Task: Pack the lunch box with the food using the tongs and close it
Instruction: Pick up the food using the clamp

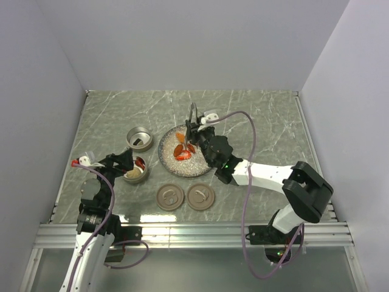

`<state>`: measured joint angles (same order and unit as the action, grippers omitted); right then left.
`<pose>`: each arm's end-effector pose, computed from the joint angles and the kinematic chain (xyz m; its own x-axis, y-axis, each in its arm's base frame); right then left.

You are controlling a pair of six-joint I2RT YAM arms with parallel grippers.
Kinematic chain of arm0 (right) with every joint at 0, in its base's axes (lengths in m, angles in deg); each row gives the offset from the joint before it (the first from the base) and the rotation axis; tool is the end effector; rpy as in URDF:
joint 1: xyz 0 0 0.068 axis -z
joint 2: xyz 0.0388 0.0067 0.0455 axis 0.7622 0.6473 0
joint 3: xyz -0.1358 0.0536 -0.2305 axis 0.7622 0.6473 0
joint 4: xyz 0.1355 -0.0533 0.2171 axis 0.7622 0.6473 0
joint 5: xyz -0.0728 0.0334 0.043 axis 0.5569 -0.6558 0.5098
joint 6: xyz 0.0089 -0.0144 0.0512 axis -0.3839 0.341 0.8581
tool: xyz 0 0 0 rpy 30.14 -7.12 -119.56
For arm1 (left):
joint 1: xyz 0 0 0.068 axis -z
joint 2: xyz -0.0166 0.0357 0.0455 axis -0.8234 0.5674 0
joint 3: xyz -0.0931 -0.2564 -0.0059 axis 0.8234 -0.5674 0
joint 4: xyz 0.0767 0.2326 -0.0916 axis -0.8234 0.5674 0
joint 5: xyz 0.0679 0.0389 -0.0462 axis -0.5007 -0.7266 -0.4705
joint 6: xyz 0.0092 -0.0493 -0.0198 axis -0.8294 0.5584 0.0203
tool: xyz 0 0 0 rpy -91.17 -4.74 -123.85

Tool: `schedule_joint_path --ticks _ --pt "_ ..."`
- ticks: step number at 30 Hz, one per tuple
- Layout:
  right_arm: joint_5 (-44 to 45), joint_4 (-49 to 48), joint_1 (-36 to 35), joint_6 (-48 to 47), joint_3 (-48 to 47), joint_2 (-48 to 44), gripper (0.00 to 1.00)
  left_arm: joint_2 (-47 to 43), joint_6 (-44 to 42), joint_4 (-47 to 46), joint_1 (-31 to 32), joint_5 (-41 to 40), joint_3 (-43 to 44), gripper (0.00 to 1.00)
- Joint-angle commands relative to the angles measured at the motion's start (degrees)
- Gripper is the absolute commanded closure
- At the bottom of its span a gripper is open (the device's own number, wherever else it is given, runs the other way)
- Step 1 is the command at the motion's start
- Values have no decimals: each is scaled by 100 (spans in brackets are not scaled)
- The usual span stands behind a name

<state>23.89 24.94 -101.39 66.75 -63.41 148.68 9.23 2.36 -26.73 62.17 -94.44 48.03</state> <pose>0.2242 0.2572 0.2865 0.1288 0.1046 -0.9861 -0.4021 0.9145 0.0445 0.1079 -0.0091 0.2328 0.0410 -0.5820 -0.8122 0.0500 0.8130 -0.5801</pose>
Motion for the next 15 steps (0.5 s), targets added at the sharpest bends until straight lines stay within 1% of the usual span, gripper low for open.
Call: schedule_joint_path --ticks 1,15 --pt "20 -101 75 120 -351 203 50 84 -37 -403 2 145 95 1" --pt "55 76 321 226 -659 810 53 49 -46 -403 2 198 95 1"
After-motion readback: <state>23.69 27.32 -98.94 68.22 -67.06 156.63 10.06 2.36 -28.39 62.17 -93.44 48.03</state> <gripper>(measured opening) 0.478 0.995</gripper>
